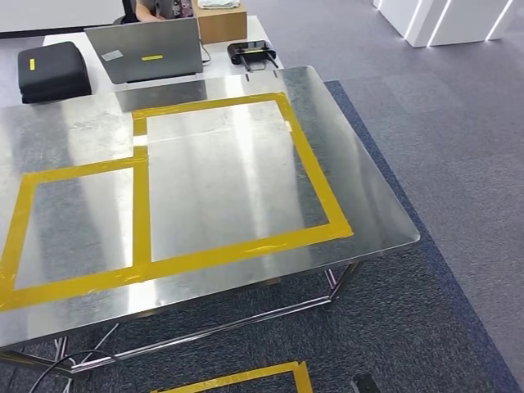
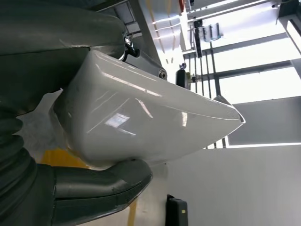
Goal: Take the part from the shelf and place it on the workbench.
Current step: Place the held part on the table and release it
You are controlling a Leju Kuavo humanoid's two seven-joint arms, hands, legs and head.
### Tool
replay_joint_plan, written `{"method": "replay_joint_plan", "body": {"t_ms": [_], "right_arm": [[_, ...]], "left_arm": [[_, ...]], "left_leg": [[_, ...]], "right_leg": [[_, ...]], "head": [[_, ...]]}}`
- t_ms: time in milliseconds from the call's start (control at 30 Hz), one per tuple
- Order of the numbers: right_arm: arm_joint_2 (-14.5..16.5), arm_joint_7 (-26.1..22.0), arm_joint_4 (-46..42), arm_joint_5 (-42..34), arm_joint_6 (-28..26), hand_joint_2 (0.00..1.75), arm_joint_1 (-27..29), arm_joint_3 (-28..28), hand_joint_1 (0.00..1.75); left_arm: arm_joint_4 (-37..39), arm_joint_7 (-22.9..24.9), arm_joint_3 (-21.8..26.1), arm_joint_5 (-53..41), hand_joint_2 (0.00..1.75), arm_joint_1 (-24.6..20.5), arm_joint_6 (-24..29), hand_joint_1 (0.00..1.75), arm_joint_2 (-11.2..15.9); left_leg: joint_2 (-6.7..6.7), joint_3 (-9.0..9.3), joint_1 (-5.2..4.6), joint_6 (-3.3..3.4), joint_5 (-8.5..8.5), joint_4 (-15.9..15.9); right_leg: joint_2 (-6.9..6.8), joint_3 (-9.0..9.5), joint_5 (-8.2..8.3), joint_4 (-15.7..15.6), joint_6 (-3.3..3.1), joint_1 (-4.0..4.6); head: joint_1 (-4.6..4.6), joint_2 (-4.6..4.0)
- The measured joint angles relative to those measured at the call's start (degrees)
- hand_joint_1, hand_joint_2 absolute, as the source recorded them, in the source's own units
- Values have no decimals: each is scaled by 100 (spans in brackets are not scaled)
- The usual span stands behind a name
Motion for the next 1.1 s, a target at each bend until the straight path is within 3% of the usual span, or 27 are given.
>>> {"method": "replay_joint_plan", "body": {"t_ms": [200, 433, 633, 767, 967, 1100], "right_arm": [[-22, -317, 322, -337, 89, 175, -214, 422, 0], [-60, -234, 507, -458, 48, 175, -531, 790, 0], [-141, 77, 519, -347, 162, 175, -745, 940, 0], [-158, 239, 522, -161, 236, 0, -809, 951, 0], [-157, 371, 528, 153, 378, 0, -842, 916, 0], [-156, 343, 549, 288, 435, 0, -814, 821, 0]], "left_arm": [[1022, 614, 329, -555, 175, -490, -140, 173, 565], [2053, 1723, 275, -1539, 175, -1202, -684, 173, 1420], [2824, 2423, -240, -2871, 175, -1881, -1416, 173, 2081], [3148, 2783, -756, -3542, 175, -2306, -2004, 0, 2318], [3341, 2959, -1308, -3920, 175, -2667, -2259, 0, 2427], [3300, 2883, -1419, -3959, 0, -2623, -1987, 0, 2410]], "left_leg": [[0, 13, -11, 28, -13, 2], [0, 10, -4, 32, 5, -6], [0, 10, 5, 21, 17, -13], [0, 9, 6, 21, 17, -13], [0, 9, 4, 21, 16, -13], [0, 8, 4, 21, 16, -13]], "right_leg": [[-1, 10, 2, -26, 99, -9], [-1, 30, 8, -17, 108, 3], [-3, 27, 8, -13, 107, 8], [-1, 29, 9, -11, 107, 7], [2, 29, 9, -12, 107, 6], [1, 26, 7, -12, 106, 6]], "head": [[-4, 0], [-6, 0], [-5, 0], [-4, 0], [-3, 0], [-4, 0]]}}
